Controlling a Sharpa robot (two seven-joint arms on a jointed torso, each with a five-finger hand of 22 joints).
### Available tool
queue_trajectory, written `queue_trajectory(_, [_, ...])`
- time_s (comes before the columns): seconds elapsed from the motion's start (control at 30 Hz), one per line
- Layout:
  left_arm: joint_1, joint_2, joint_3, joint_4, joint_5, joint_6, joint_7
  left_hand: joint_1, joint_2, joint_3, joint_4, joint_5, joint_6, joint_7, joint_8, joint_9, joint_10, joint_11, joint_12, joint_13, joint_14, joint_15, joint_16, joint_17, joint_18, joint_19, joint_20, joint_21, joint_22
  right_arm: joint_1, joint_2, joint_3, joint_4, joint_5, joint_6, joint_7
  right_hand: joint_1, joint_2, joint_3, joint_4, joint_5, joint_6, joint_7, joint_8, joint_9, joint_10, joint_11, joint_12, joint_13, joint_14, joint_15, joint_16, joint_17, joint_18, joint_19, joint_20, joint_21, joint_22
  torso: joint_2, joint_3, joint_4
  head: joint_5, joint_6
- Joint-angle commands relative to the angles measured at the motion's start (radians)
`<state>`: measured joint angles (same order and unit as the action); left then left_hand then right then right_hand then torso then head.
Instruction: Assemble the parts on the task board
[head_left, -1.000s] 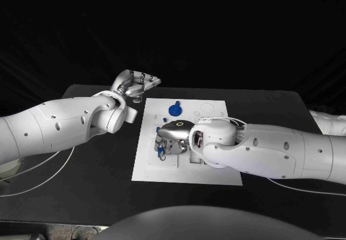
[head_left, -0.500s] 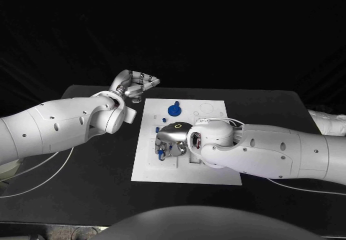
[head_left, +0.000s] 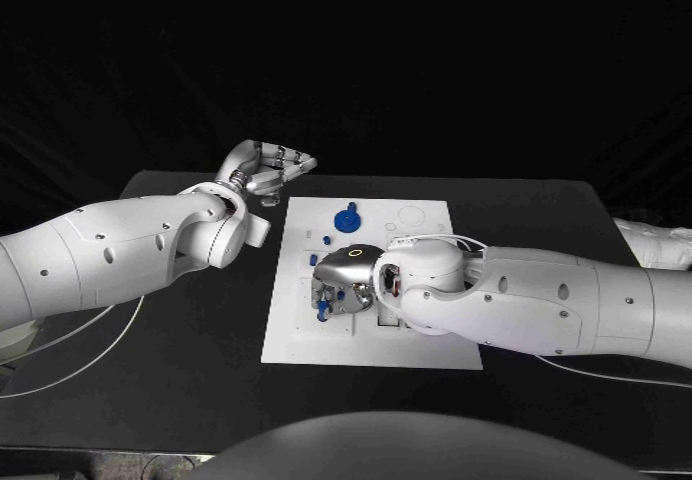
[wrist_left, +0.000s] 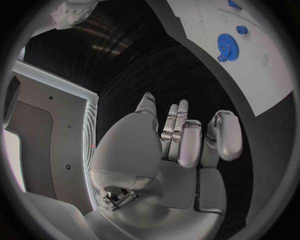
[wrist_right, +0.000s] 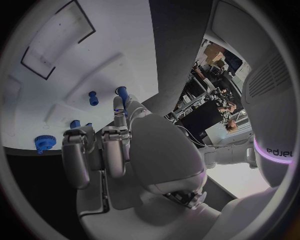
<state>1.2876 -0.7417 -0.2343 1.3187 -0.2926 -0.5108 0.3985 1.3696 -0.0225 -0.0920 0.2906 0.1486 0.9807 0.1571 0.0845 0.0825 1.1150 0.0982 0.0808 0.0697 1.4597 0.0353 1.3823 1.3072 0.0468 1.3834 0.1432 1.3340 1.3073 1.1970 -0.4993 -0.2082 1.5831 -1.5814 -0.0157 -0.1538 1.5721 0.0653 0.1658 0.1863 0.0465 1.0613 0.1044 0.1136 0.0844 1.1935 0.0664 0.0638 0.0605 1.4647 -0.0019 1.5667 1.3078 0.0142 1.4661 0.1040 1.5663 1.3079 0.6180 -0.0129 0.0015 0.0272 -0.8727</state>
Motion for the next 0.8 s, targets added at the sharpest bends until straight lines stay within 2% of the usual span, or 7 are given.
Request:
queue_trajectory(0.03, [0.001, 0.001, 0.001, 0.002, -0.003, 0.009, 0.006, -0.001, 0.007, -0.007, 0.000, 0.007, -0.007, 0.003, -0.007, -0.001, -0.003, 0.005, -0.006, 0.001, -0.006, -0.001, -0.003, -0.001, 0.012, -0.007, 0.000, -0.004, 0.171, -0.002, 0.001, -0.001, -0.001, -0.017, 0.026, -0.007, 0.001, 0.006, 0.006, -0.001, 0.002, 0.021, 0.008, 0.006, 0.010, -0.008, 0.002, -0.004, -0.001, 0.106, 0.006, 0.004, 0.263, -0.014, 0.105, 0.008, 0.004, 0.263, -0.001, -0.0006, 0.0003, -0.002, 0.000])
queue_trajectory(0.57, [0.001, -0.001, 0.001, 0.003, -0.003, 0.009, 0.006, -0.001, 0.007, -0.007, 0.000, 0.007, -0.007, 0.003, -0.007, -0.001, -0.003, 0.005, -0.006, 0.001, -0.006, -0.001, -0.003, -0.001, 0.012, -0.007, 0.000, -0.004, 0.171, -0.003, 0.009, -0.001, -0.006, -0.035, 0.042, -0.009, 0.002, 0.003, 0.008, -0.002, 0.002, 0.018, 0.008, 0.003, 0.009, -0.014, 0.002, -0.005, -0.001, 0.106, 0.005, 0.004, 0.263, -0.014, 0.105, 0.008, 0.004, 0.263, 0.000, -0.0003, 0.0004, -0.002, 0.000])
queue_trajectory(0.67, [0.001, -0.001, 0.001, 0.003, -0.003, 0.009, 0.006, -0.001, 0.007, -0.007, 0.000, 0.007, -0.007, 0.003, -0.007, -0.001, -0.003, 0.005, -0.006, 0.001, -0.006, -0.001, -0.003, -0.001, 0.012, -0.007, 0.000, -0.004, 0.171, -0.003, 0.011, -0.001, -0.007, -0.036, 0.049, -0.013, -0.004, -0.017, 0.001, -0.002, 0.001, -0.005, 0.012, -0.011, 0.003, -0.042, 0.005, -0.007, -0.002, 0.106, 0.005, 0.004, 0.263, -0.014, 0.105, 0.008, 0.004, 0.263, 0.000, -0.0004, 0.0004, -0.004, 0.000])
queue_trajectory(0.73, [0.001, -0.001, 0.001, 0.003, -0.003, 0.009, 0.006, -0.001, 0.007, -0.007, 0.000, 0.007, -0.007, 0.003, -0.007, -0.001, -0.003, 0.005, -0.006, 0.001, -0.006, -0.001, -0.003, -0.001, 0.012, -0.007, 0.000, -0.004, 0.171, -0.003, 0.010, -0.001, -0.006, -0.036, 0.048, -0.017, -0.018, -0.045, -0.011, 0.005, 0.000, -0.050, 0.022, -0.038, -0.008, -0.102, 0.016, -0.007, -0.002, 0.106, 0.012, 0.004, 0.263, -0.014, 0.105, 0.013, 0.004, 0.263, 0.000, -0.0007, -0.0004, -0.003, 0.000])
queue_trajectory(0.8, [0.001, -0.001, 0.001, 0.003, -0.003, 0.009, 0.006, -0.001, 0.007, -0.007, 0.000, 0.007, -0.007, 0.003, -0.007, -0.001, -0.003, 0.005, -0.006, 0.001, -0.006, -0.001, -0.003, -0.001, 0.012, -0.007, 0.000, -0.004, 0.171, -0.003, 0.009, -0.001, -0.004, -0.036, 0.041, -0.019, -0.032, -0.073, -0.027, 0.009, 0.000, -0.091, 0.033, -0.053, -0.017, -0.146, 0.027, -0.006, -0.002, 0.106, 0.019, 0.004, 0.263, -0.014, 0.105, 0.017, 0.004, 0.263, 0.000, -0.0009, -0.0003, -0.003, 0.000])
